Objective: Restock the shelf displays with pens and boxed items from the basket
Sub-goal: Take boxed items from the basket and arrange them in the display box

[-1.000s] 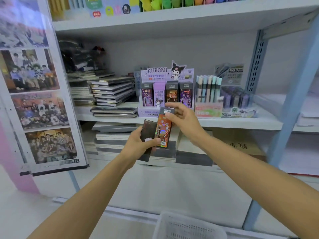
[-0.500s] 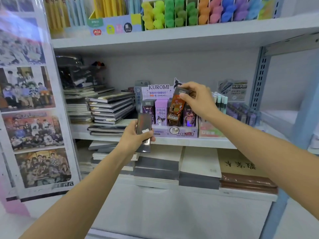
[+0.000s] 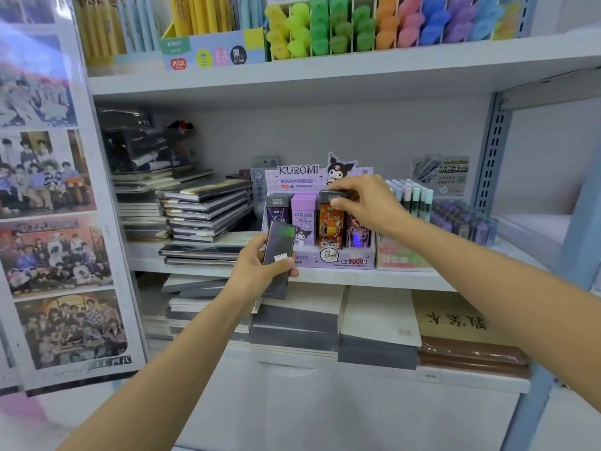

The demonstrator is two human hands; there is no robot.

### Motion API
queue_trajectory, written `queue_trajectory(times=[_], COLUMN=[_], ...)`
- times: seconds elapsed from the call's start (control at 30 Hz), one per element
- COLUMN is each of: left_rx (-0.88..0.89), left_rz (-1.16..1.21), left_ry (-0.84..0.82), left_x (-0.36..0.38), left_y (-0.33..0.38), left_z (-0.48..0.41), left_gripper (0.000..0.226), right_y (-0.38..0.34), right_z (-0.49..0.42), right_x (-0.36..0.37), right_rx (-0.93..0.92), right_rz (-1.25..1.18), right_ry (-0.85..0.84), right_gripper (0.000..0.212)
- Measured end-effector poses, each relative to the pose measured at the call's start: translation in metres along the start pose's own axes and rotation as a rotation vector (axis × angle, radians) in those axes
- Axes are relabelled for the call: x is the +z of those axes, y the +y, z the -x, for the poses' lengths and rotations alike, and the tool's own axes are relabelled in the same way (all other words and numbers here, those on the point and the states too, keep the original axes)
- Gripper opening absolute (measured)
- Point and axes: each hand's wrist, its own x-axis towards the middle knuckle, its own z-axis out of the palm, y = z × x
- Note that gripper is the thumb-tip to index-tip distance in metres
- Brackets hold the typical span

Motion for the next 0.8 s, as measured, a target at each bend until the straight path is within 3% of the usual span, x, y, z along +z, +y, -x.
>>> queue_trajectory(times=[0.37, 0.5, 0.6, 0.7, 0.8], left_rx=[-0.020, -0.033, -0.043, -0.048, -0.041], left_rz=[0.034, 0.028, 0.028, 0.034, 0.022], left_ry=[-0.009, -0.013, -0.026, -0.067, -0.114], left_x=[0.005, 0.007, 0.009, 0.014, 0.020], left_y=[0.002, 0.003, 0.006, 0.010, 0.016], left_z=[0.002, 0.004, 0.004, 0.006, 0.008], left_gripper=[0.032, 0.037, 0.040, 0.041, 0.046], right_y=[0.000, -0.002, -0.012, -0.023, -0.024], right_z=[0.000, 0.007, 0.012, 0.024, 0.036], right_x=[0.015, 0.018, 0.013, 0.015, 0.023], right_rx=[0.046, -0.046, -0.145, -0.169, -0.044], right_rz=[0.152, 0.237, 0.054, -0.182, -0.303], right_ry=[-0.087, 0.078, 0.178, 0.013, -0.132], right_gripper=[0.035, 0.042, 0.034, 0.032, 0.034])
